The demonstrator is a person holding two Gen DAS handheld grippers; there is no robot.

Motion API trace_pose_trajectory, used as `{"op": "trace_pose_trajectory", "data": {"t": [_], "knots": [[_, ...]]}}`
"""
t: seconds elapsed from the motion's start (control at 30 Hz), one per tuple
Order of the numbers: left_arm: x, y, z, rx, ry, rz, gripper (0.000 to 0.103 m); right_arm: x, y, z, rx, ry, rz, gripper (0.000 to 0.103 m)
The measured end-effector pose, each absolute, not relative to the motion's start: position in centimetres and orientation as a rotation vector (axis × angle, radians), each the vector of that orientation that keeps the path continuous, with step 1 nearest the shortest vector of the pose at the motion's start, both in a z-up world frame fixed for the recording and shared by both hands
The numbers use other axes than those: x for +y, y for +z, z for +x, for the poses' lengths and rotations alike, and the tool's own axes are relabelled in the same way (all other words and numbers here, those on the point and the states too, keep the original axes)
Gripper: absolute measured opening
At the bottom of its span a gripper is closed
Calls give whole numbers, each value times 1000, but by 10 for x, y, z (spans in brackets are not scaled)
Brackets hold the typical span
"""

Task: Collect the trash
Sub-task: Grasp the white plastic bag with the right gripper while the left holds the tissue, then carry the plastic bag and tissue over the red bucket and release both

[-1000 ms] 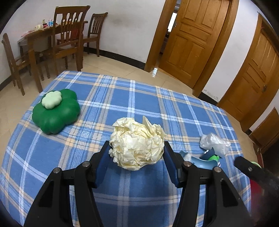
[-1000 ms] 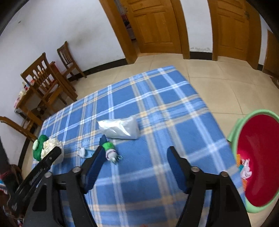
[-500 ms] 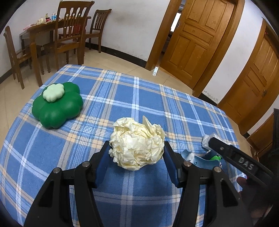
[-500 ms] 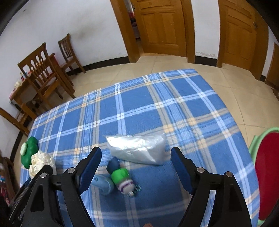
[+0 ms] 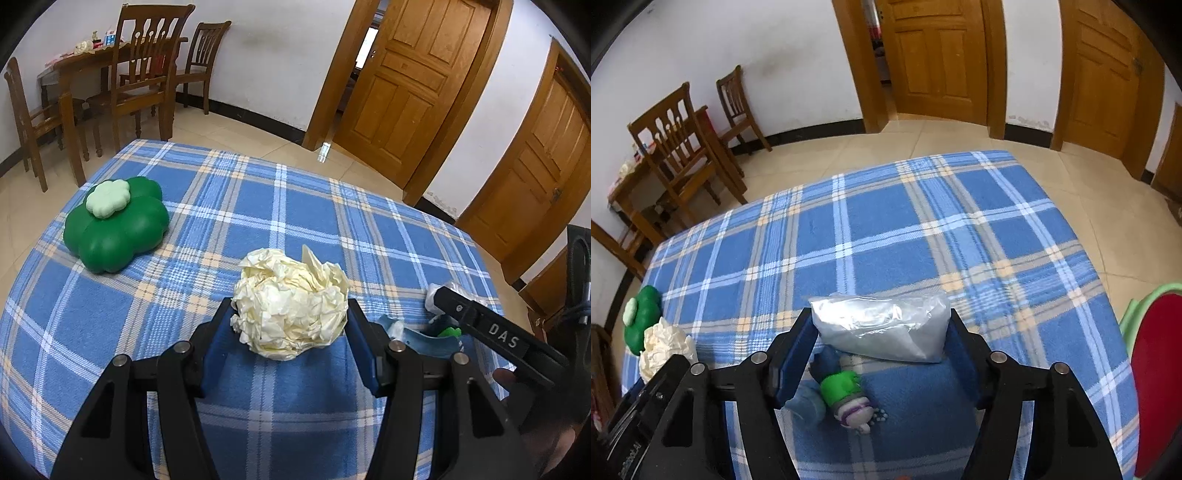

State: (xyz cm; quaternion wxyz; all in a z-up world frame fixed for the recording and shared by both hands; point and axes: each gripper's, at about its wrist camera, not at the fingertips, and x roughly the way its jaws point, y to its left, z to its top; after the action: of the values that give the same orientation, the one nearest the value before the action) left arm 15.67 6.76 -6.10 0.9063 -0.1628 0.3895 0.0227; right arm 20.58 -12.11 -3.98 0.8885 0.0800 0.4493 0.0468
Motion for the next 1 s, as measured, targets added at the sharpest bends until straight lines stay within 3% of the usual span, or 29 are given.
{"op": "trace_pose_trajectory", "data": {"t": [1.0], "knots": [[-11,-11,118,773,-185,-266,59,-219,24,79,772,66,269,70]]}}
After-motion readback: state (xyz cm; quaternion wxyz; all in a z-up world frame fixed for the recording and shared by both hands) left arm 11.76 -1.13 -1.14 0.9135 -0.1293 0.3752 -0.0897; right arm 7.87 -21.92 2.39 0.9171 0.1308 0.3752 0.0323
